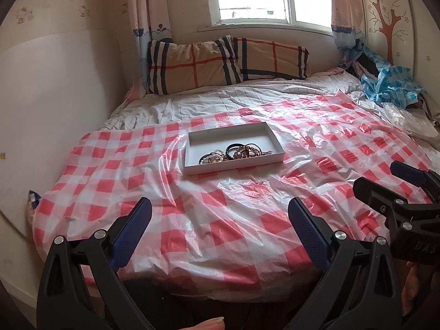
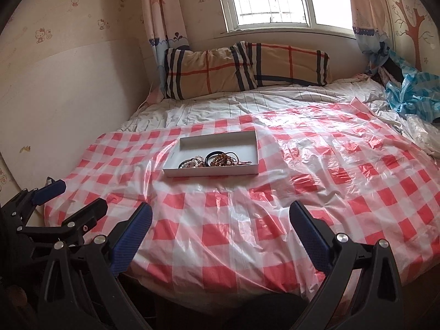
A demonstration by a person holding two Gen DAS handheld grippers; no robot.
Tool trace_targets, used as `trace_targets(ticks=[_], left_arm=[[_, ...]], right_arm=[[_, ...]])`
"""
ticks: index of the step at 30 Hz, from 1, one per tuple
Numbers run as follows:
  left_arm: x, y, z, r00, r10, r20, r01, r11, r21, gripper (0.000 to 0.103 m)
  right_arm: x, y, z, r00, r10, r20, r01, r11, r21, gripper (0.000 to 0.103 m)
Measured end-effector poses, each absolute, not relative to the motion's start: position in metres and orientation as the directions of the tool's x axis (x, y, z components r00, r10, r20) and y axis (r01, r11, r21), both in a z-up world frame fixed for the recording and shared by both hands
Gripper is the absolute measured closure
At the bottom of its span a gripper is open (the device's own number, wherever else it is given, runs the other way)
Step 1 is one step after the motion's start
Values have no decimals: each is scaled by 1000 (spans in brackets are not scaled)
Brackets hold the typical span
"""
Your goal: Organize jewelry
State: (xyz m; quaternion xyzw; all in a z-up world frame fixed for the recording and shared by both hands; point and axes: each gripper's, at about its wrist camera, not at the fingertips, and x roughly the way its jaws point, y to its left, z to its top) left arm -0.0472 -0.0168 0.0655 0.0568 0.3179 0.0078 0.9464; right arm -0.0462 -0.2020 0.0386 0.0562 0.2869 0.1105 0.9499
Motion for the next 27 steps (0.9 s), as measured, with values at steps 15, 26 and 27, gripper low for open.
trace_targets(ticks=[15,26,27], left_arm=[[-129,-8,51,783,72,-617,-4,994,111,8],[-174,-1,44,787,60,-614,7,994,106,8],[-177,0,43,789,65,-611,4,994,111,8]], right_arm=[[-121,-193,23,810,214,-547,-155,976,152,7],[-165,-188,13,811,200,-549,-135,978,157,7],[-168,-187,13,811,200,-550,-136,978,155,7]])
